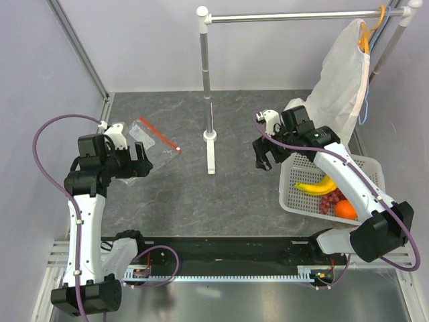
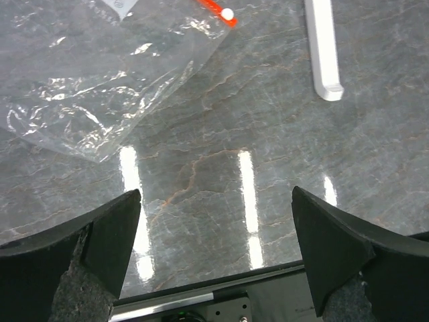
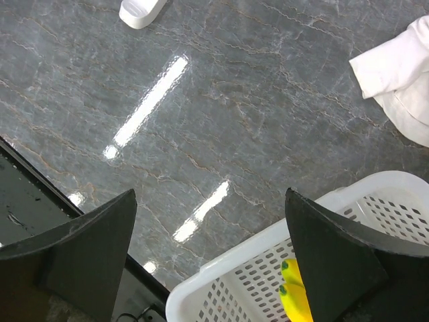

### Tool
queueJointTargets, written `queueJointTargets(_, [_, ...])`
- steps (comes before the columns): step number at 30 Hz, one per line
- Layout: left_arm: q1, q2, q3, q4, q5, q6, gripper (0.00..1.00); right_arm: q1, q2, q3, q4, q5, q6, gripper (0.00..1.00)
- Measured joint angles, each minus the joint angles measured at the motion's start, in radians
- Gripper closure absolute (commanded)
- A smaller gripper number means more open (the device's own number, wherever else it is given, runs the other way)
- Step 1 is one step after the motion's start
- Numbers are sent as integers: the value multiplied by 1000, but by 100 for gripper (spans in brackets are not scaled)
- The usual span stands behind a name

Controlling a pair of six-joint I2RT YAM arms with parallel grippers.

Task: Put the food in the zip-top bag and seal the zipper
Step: Pick up the zipper food storage bag at the center of the board.

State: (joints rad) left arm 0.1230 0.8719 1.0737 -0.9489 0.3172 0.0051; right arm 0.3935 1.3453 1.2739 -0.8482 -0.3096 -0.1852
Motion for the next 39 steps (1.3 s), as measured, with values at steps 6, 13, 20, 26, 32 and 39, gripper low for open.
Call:
queueJointTargets(6, [0, 80, 3, 9, -122, -16, 0, 0, 4, 0, 0, -29, 0, 2])
queueJointTargets(13, [-3, 271, 33, 81, -284, -74, 0, 0, 31, 0, 0, -34, 2, 2])
queueJointTargets(20, [-50, 392, 46, 145, -327, 30, 0, 0, 53, 0, 1, -34, 5, 2])
queueJointTargets(26, [-187, 504, -36, 168, -406, 150, 0, 0, 96, 0, 2, -34, 5, 2])
queueJointTargets(32, [-200, 649, 79, 180, -512, -29, 0, 0, 113, 0, 2, -34, 6, 2])
queueJointTargets(39, [-245, 929, 431, 228, -605, -270, 2, 0, 137, 0, 2, -30, 8, 2])
